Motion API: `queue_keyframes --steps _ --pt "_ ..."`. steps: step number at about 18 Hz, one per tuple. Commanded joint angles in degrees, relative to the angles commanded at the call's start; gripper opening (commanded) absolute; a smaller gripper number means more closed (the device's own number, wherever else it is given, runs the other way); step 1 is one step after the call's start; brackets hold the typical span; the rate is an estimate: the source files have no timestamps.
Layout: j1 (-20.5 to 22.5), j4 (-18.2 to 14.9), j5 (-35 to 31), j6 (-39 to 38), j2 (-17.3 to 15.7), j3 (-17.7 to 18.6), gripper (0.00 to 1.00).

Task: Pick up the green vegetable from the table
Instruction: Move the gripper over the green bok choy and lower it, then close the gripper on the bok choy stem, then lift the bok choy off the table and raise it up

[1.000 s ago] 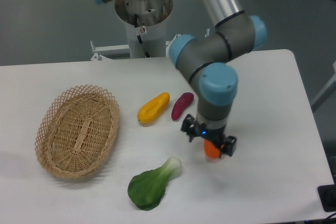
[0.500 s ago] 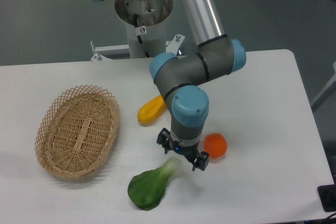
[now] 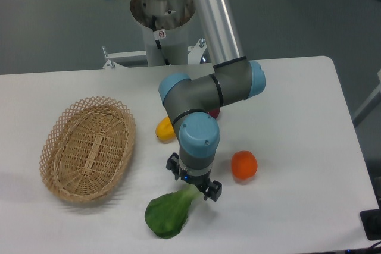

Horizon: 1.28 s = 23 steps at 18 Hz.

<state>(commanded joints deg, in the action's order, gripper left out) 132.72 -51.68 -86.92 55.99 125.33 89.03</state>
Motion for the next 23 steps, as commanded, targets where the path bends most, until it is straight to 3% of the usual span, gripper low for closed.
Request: queue_keyframes --steps 3,14,21,23 --pt "0.0 -0.09 -0.17 0.0 0.09 0.0 0.92" --pt "-0.35 -0.7 -2.64 -0.18 -0.44 -0.09 0.16" --pt "0.35 -1.67 -2.64 0.7 -3.95 0.09 0.16" --pt "1.31 -3.77 -2.64 0.79 -5.0 0.0 0.16"
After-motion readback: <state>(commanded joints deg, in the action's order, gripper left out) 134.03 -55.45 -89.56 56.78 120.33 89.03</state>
